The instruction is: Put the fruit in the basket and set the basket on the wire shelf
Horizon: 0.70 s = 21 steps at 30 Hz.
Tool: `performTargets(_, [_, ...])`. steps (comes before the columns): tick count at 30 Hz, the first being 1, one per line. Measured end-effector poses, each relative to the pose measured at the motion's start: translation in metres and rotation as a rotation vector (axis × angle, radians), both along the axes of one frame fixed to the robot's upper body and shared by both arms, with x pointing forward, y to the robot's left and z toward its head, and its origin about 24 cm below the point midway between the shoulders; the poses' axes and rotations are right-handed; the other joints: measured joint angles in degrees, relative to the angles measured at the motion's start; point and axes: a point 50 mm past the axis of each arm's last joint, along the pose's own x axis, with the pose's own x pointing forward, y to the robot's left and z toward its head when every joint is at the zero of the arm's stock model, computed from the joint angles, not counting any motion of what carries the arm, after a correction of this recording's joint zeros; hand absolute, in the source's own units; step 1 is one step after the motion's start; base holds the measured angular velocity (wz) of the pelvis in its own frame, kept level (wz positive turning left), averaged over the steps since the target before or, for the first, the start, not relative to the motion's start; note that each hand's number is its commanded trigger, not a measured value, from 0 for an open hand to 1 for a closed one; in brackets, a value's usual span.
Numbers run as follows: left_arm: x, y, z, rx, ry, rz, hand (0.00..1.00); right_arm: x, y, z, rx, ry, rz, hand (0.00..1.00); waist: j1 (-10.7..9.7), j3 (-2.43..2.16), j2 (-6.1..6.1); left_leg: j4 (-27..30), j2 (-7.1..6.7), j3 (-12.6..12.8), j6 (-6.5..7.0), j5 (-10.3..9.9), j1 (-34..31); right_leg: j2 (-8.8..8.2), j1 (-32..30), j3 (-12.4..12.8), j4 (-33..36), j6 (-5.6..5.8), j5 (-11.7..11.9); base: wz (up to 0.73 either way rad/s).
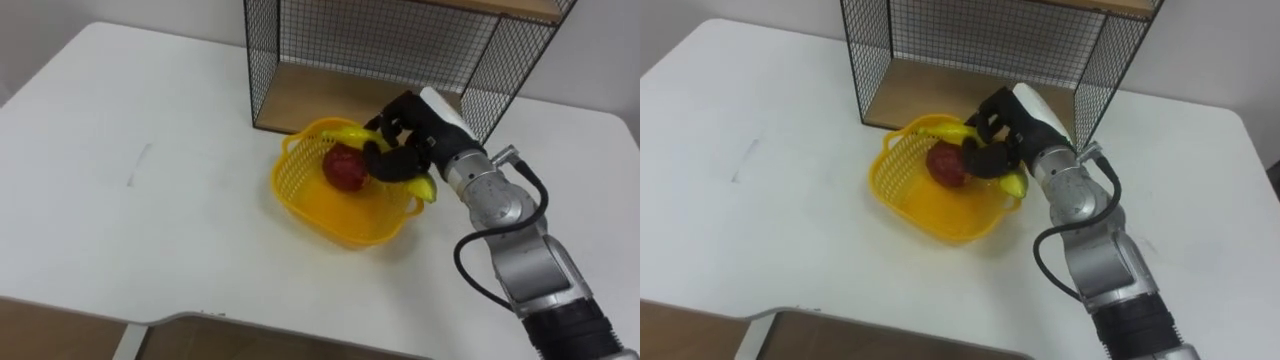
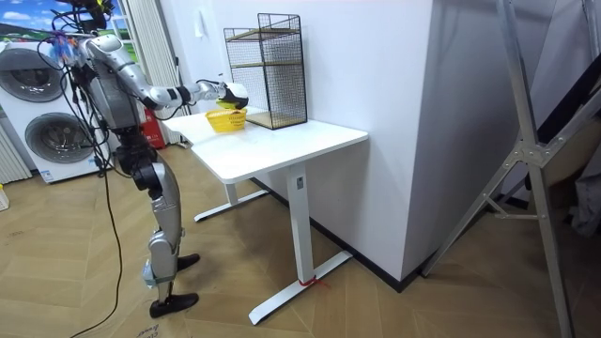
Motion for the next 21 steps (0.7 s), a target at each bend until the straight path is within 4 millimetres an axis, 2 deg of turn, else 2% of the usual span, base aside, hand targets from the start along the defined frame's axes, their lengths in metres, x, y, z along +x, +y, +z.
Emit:
performTargets(7, [-0.0006,-0.0005,-0.0003,-0.002,0.02,-0.02,0.0,0.0016,0.0007,0.0026,0.0,-0.014,-0.005,0.0,0.87,-0.01,-0.02,0.4,0.0,-0.23,0.0,0.0,-0.33,0.06,-0.04,0.0,0.02,0.0,0.0,0.02])
performTargets(21, [0.0041,-0.0008,0.0006,0.001,0.006,-0.024,0.0,0.0019,-0.0011,-0.0019,0.018,0.004,-0.018,0.0,0.77,0.0,0.03,0.65,0.0,-0.25,0.0,0.0,-0.41,0.06,-0.02,0.02,0.02,0.0,0.0,0.0])
